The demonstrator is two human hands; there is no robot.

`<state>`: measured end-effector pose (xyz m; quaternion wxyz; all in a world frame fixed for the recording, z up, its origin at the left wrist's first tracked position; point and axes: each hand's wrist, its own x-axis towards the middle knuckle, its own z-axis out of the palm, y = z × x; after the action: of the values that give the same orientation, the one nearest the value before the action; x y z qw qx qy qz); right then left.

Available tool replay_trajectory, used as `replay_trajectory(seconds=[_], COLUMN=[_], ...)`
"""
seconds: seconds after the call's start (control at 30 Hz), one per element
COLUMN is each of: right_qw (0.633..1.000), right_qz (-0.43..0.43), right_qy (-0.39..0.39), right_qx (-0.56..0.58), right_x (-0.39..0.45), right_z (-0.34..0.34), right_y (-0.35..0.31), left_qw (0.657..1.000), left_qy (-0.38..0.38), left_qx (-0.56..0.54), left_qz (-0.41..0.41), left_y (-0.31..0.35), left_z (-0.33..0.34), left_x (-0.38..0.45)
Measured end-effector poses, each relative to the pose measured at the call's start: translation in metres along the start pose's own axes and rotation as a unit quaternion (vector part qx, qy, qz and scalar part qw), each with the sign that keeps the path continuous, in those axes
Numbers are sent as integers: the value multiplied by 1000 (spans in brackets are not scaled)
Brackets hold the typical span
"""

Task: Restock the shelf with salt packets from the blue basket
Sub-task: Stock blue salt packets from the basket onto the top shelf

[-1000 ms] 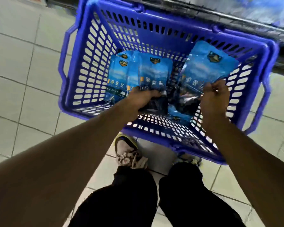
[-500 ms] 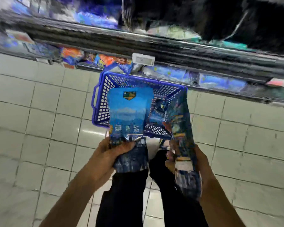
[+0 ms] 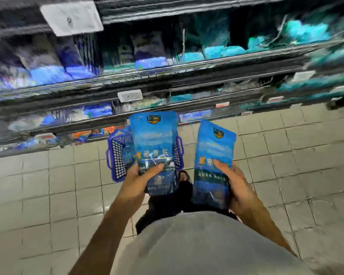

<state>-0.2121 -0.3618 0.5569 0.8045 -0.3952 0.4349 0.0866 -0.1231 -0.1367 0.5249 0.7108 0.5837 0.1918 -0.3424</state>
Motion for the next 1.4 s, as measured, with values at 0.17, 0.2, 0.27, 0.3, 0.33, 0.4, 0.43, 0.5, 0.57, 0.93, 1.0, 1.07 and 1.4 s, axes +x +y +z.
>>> replay_trajectory(seconds=[0.17, 0.2, 0.27, 0.3, 0.33, 0.4, 0.43, 0.5, 0.57, 0.93, 1.0, 1.07, 1.4], right_qw=[982, 976, 959, 950, 936, 908, 894, 873, 854, 786, 789, 795, 806], right_qz=[-90, -100, -124, -136, -151, -177, -191, -221, -238, -290, -296, -302, -336], right_qy=[140, 160, 199, 217, 239, 281, 300, 334, 370, 458, 457, 453, 438], right_qx=[90, 109, 157, 180, 210, 257, 271, 279, 277, 297, 284, 266, 212], right_x=[-79, -92, -115, -123, -132, -148, -154, -167, -184, -249, -258, -267, -275], right_z=[-34, -43, -57, -63, -70, -85, -91, -108, -125, -274, -310, -345, -488], right_y=[11, 17, 31, 37, 45, 58, 63, 73, 83, 84, 75, 61, -62], left_qw=[992, 988, 974, 967, 958, 940, 930, 906, 879, 792, 793, 797, 821], left_qy=[-91, -111, -159, -178, -201, -237, -254, -299, -342, -463, -468, -476, -473], left_qx=[82, 103, 151, 170, 195, 240, 259, 296, 329, 396, 387, 370, 317], left_qz=[-31, -41, -58, -61, -58, -55, -55, -52, -49, -44, -45, -42, 56], left_y=[13, 14, 14, 13, 11, 4, 1, -8, -20, -112, -130, -143, -144], left_z=[47, 57, 79, 87, 100, 126, 139, 165, 193, 370, 401, 432, 600], left_x=[-14, -18, -23, -26, -28, -33, -35, -39, -46, -95, -106, -116, -112])
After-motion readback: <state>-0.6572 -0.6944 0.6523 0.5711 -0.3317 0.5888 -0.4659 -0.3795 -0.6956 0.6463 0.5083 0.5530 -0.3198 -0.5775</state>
